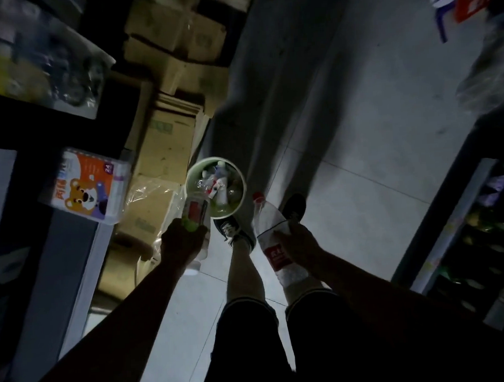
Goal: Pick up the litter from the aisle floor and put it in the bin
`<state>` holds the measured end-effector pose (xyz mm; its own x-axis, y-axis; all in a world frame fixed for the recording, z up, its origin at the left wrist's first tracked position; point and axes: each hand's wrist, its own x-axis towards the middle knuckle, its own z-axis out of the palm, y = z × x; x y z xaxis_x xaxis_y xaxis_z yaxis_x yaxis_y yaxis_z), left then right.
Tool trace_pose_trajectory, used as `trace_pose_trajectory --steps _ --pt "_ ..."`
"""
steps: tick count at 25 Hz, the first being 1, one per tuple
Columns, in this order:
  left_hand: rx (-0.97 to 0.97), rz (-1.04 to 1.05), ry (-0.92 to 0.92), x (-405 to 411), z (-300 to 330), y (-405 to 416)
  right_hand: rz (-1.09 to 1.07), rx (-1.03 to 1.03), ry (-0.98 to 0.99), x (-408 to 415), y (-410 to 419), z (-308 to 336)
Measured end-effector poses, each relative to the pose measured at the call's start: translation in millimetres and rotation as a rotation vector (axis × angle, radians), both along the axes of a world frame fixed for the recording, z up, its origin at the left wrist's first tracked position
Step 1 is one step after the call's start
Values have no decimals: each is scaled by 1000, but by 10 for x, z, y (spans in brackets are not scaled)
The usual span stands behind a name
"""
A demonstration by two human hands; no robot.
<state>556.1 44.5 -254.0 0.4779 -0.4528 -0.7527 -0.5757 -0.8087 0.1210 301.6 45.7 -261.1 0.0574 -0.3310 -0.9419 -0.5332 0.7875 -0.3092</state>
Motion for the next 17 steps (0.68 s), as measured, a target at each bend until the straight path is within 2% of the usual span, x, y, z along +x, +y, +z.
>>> trace_pose_trajectory --steps 2,5,9,13,17 --pt "23 1 8 136 -551 -69 61 42 -38 335 -94 -528" --pt "43 -46 3 352 -1365 -170 -75 98 -81 820 -185 -1369" --pt "0 -132 -26 674 -2220 -226 -120 137 -120 1393 -368 -2268" --pt "5 -134 57 895 -2496 -230 -91 176 -78 1551 -409 -2545" --pt "58 -163 130 1038 -2021 -13 123 183 2 1350 -93 -2171"
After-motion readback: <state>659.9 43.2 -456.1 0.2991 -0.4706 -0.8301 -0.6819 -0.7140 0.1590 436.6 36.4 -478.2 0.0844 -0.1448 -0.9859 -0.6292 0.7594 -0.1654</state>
